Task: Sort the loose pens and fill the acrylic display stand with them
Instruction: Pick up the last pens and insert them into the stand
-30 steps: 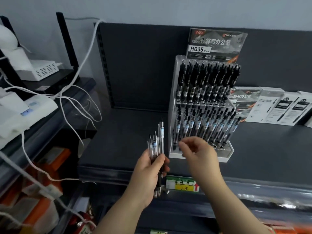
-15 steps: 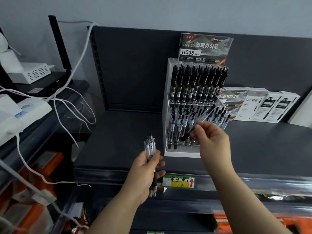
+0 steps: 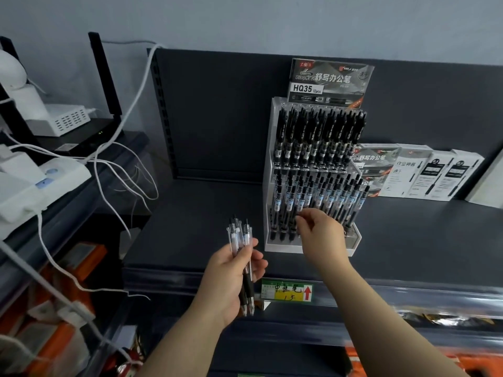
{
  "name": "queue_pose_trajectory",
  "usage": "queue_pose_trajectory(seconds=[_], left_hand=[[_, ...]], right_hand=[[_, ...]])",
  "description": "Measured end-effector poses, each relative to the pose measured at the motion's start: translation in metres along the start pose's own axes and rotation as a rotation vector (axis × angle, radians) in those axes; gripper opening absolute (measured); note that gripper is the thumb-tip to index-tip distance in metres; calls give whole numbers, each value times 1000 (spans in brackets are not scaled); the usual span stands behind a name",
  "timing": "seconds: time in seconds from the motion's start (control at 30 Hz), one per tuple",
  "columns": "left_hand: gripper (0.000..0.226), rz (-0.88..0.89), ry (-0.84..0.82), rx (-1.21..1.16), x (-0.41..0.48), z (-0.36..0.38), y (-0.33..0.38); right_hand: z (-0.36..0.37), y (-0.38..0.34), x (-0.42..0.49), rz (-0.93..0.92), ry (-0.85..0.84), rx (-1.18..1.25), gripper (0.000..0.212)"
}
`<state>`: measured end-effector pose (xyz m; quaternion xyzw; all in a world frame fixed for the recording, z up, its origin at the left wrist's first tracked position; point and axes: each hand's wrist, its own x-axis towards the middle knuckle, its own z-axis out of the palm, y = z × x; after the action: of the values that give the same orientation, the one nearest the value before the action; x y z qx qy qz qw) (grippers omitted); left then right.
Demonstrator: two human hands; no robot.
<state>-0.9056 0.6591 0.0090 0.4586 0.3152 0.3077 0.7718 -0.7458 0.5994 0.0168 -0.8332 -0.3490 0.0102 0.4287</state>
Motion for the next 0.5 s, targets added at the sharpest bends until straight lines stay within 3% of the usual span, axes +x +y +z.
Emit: queue_pose_trajectory(seconds=[0.2, 0.37, 0.5], left_hand=[[17, -54, -2, -121, 1, 5, 1], [18, -72, -39, -135, 1, 13, 1], [20, -78, -87, -100, 2, 20, -2]], right_hand=[[-5, -3, -14, 32, 75, 140, 13], [-2, -21, -48, -31, -327, 246, 5], [0, -20, -52, 14, -385, 301, 9]])
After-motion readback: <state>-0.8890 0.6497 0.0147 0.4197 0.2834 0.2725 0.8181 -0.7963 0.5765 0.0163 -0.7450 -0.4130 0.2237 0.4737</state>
